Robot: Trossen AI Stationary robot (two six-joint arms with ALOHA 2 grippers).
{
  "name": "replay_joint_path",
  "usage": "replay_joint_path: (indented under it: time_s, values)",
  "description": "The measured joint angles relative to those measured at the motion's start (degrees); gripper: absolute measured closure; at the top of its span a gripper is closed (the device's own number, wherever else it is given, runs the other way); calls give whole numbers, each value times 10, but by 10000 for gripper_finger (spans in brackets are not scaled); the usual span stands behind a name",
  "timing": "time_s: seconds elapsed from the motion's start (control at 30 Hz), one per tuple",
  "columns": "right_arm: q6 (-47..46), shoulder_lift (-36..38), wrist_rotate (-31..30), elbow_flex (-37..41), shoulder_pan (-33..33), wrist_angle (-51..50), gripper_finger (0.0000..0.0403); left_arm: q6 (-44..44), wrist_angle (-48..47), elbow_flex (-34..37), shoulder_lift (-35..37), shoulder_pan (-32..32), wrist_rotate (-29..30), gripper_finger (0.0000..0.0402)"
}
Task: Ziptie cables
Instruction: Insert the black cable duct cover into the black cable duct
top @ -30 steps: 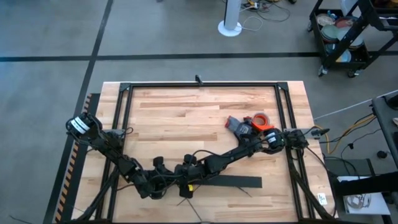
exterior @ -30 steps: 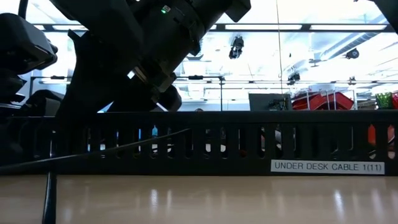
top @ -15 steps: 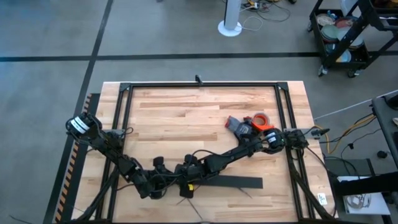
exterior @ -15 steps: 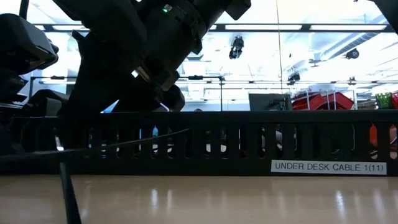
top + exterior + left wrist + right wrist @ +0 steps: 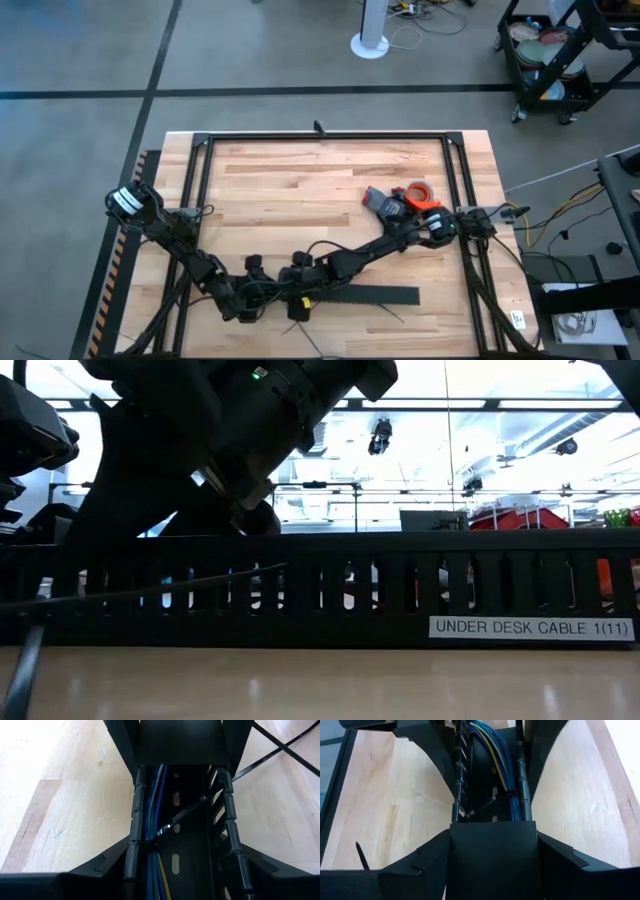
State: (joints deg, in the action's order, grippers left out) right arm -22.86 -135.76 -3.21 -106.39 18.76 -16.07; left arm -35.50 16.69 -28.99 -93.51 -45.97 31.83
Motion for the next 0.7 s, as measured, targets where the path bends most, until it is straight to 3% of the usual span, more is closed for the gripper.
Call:
replay_joint_path:
  time_s: [0.37, 0.7]
  values:
    - [39, -5, -2, -15, 0, 1, 182, -10, 3, 2, 0, 1, 4, 173]
    - [92, -5, 46, -16, 1, 3, 183, -12, 10, 6, 0, 2, 5, 175]
